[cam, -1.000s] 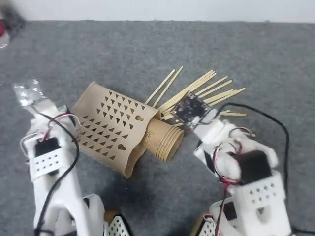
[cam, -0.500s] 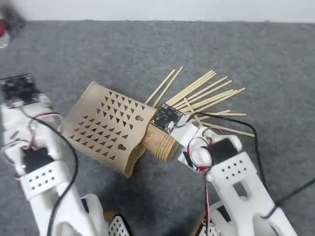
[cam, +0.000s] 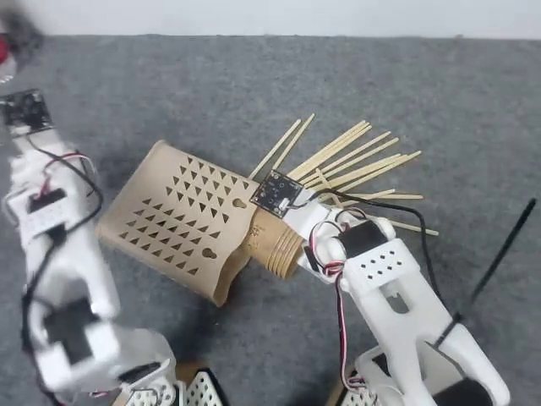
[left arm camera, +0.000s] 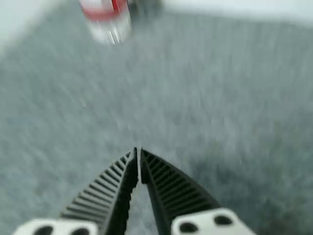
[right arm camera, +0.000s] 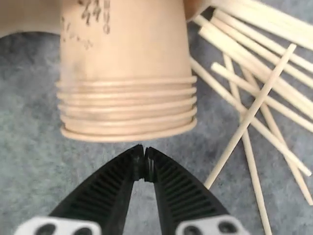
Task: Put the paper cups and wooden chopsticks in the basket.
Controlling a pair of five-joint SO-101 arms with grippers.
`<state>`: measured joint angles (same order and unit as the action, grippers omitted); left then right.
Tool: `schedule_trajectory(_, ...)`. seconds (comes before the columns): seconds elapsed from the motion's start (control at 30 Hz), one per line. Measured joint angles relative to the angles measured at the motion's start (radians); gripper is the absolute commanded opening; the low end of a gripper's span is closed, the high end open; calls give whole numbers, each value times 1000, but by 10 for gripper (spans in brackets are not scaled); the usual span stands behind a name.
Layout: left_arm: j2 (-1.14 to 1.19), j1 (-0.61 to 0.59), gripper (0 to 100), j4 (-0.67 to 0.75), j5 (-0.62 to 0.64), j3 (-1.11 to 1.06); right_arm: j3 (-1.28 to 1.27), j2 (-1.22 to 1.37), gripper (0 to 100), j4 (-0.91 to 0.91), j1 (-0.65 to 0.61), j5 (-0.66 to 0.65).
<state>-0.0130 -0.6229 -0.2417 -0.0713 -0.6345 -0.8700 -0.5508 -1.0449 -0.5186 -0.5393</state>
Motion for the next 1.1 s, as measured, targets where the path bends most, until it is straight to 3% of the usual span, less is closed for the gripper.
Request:
schedule_trajectory(0.17, 184, 32, 13, 3, 26, 57, 0, 6, 8, 57, 0, 0)
schedule_trajectory(0.43, 215, 170, 13, 12, 29, 61, 0, 6, 8, 92, -11, 0)
schedule_trajectory(0.73, 221, 186, 11, 17, -140, 80, 135, 94, 8, 87, -66, 0)
schedule_trajectory(1.1, 474, 132, 10, 20, -333, 307, 635, 471, 8, -114, -112, 0)
